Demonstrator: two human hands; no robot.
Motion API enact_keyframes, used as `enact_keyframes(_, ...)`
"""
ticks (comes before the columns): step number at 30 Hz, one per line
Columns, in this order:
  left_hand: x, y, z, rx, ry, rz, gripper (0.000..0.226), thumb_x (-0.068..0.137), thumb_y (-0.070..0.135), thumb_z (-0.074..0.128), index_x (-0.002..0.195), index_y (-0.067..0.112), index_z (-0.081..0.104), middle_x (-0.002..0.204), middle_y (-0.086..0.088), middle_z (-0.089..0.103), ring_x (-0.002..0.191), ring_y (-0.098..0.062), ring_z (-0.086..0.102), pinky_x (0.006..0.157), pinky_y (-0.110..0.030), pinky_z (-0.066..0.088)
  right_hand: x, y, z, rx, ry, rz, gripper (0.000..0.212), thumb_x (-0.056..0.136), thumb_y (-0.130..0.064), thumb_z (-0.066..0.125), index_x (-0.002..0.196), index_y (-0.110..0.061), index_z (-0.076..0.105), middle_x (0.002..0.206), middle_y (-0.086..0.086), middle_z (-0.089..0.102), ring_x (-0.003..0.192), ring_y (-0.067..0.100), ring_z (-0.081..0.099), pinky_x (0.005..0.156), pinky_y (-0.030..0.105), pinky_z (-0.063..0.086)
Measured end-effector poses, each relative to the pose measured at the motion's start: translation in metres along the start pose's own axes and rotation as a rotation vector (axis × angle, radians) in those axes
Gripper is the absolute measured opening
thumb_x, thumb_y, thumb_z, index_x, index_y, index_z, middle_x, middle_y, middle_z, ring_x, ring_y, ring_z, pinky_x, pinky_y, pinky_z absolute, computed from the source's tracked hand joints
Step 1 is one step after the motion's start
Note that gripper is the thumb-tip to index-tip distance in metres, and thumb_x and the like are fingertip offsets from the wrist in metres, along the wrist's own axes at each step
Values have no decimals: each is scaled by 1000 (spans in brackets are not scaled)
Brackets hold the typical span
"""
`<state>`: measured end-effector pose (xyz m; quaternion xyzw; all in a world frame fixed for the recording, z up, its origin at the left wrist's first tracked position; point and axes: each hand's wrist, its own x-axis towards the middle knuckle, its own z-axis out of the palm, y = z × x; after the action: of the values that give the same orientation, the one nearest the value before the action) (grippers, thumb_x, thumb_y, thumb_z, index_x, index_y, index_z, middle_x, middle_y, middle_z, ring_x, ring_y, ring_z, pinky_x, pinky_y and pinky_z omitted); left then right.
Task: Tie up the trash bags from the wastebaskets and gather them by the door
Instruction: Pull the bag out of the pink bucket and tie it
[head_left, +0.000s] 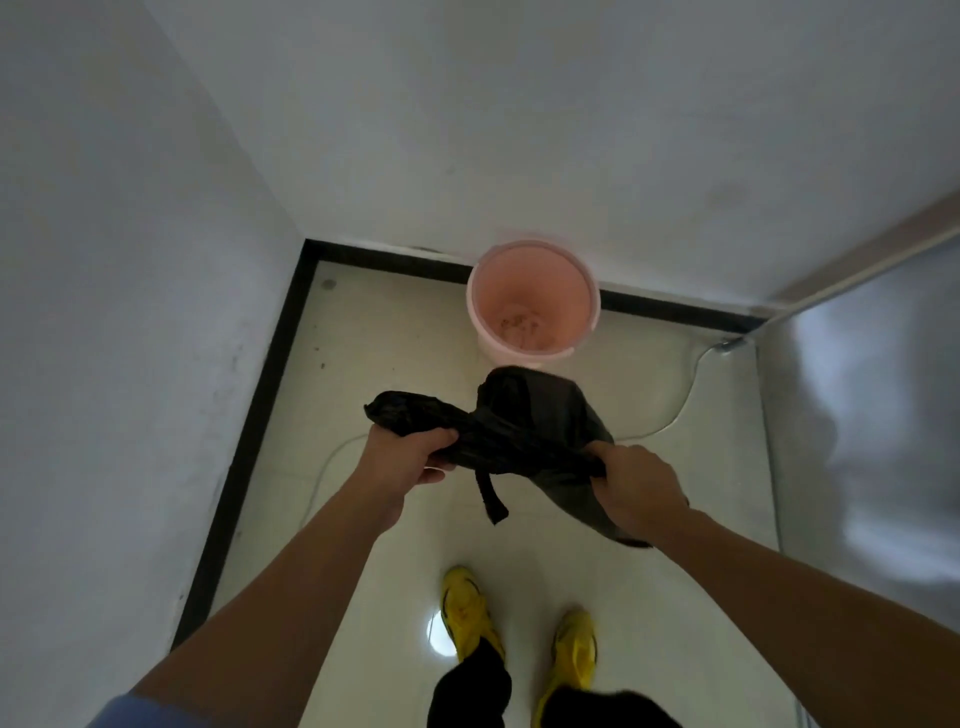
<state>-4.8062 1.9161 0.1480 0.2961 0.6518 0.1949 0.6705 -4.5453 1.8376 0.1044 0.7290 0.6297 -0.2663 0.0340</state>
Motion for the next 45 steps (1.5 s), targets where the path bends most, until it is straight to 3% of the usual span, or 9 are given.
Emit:
enact_keyframes(9,-27,-114,7,54,130,7,14,84,6,68,98,10,66,82,-11,72,60,-19,66,56,-27,53,-62,20,104,59,-75,-69,19,97,-24,42,102,-18,60,86,7,67,76,29,62,59,29,36)
enact_keyframes(14,-26,-163,-2,62,164,42,17,85,9,67,101,13,66,89,-7,74,72,-20,69,63,-30,53,-83,21,171,172,-80,-130,28,98,-24,42,119,-20,60,93,10,69,82,33,64,64,31,41)
enact_keyframes(21,62,-247,-29,67,208,14,43,94,59,40,98,22,62,91,-9,70,80,-23,68,67,-36,54,-34,36,284,238,43,-77,27,97,-19,45,120,-19,59,90,11,69,80,34,64,63,29,36)
enact_keyframes(25,124,-325,-37,210,263,-24,40,98,44,41,84,15,64,83,-9,65,72,-22,60,64,-34,49,-1,71,343,258,112,29,20,93,-13,47,108,-13,60,89,14,66,80,35,62,64,31,36)
enact_keyframes(28,169,-373,-34,526,225,24,21,91,23,55,106,11,64,99,-12,63,85,-28,61,75,-38,49,22,100,368,313,172,160,14,89,-15,49,99,-13,58,81,8,58,74,31,57,63,33,38)
enact_keyframes(32,219,-406,-9,1052,103,225,77,79,22,72,146,23,32,140,-12,41,123,-30,48,94,-38,46,49,137,393,488,263,346,13,88,-16,49,95,-15,60,73,4,55,71,29,55,66,33,43)
enact_keyframes(38,274,-410,53,1075,-117,641,116,60,37,86,152,34,14,156,-4,24,142,-24,25,114,-49,30,81,189,410,763,277,511,34,92,-24,51,115,-1,63,96,16,62,86,33,61,74,33,46)
enact_keyframes(42,289,-413,91,977,-177,787,89,62,38,85,141,33,43,138,-1,51,128,-20,46,110,-41,37,95,203,394,865,334,484,40,90,-20,58,120,5,61,98,15,61,78,28,60,74,31,46)
enact_keyframes(45,291,-427,107,951,-115,866,25,71,33,77,92,24,69,92,-1,70,95,-22,65,84,-37,51,95,200,385,955,336,443,39,89,-20,61,118,7,62,94,14,64,68,22,61,66,27,48)
